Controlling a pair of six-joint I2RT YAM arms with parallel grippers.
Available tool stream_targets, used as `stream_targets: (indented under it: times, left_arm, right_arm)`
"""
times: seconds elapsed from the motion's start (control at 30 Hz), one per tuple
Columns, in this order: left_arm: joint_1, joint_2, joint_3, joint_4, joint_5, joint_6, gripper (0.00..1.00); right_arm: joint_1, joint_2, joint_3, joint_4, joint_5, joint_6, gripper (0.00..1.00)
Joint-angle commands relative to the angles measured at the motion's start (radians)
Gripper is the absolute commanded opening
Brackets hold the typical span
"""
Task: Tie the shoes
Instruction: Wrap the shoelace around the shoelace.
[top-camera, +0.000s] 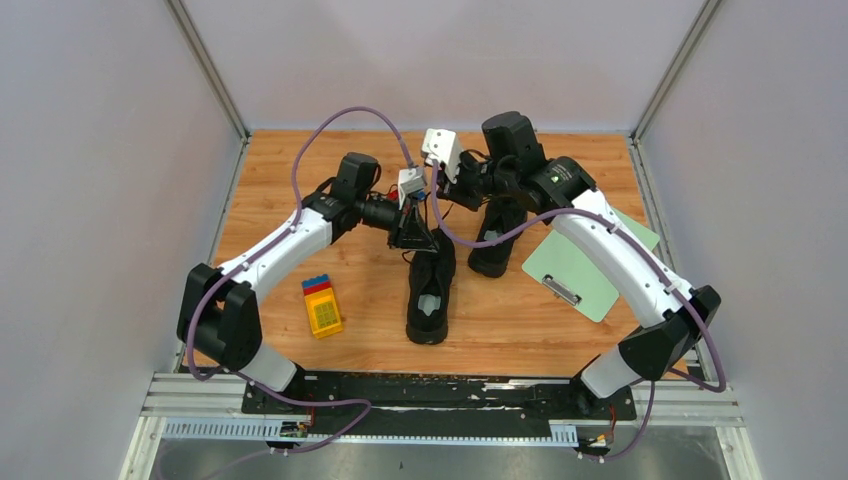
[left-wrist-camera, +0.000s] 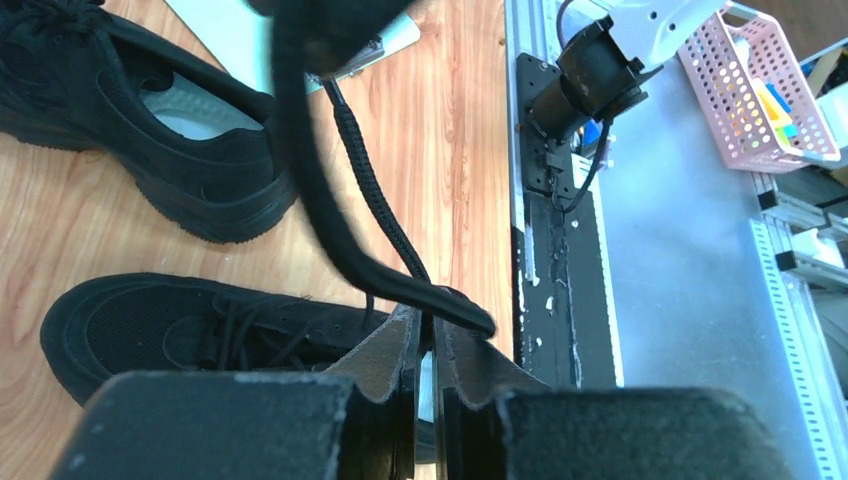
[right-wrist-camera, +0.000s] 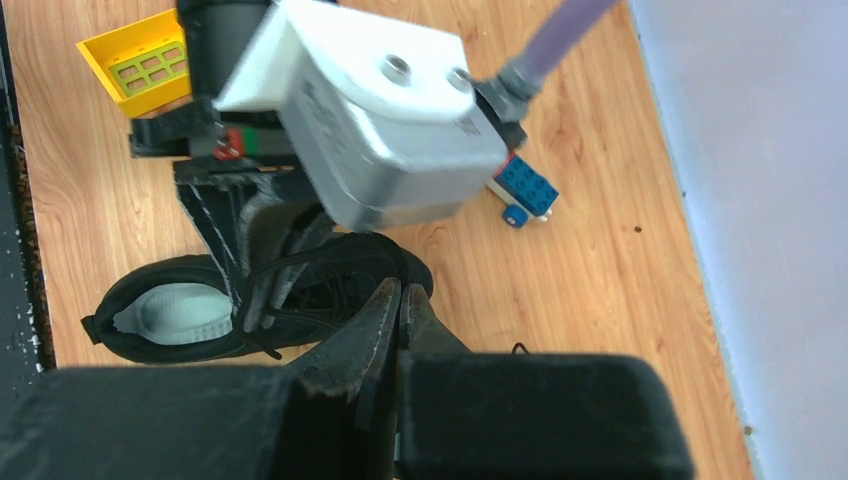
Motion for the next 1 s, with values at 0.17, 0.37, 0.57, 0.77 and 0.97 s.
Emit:
stream_targets:
  times: [0.17,0.37,0.57,0.77,0.97]
  left_arm:
    - [-0.006,-0.086,-0.046,-0.007,0.026,0.247,0.14]
    - [-0.036,-0.084,-0.029,-0.146,-0.007,0.424,0.15]
    - [-0.037,-0.097,-0.06,-0.114,-0.046,0.407,0.14]
    - [-0.037,-0.103,-0.118,0.005,-0.049,0.301,0.14]
    - [-0.037,-0.098,-0.136,0.045,-0.042,0.243,0.14]
  right_arm:
    - [-0.023,0.019,-0.054,0.036,-0.048,0.057,0.0]
    - [-0.023,0.059,-0.055,0.036,-0.043,0.041,0.0]
    - [-0.028,0.06,-0.093,0.017,-0.045,0.05,0.16]
    - [-0.088,-0.001,-0.142,-0.06,-0.196,0.052,0.53]
    - [-0.162,-0.024,-0.144,-0.08,-0.215,0.046,0.57]
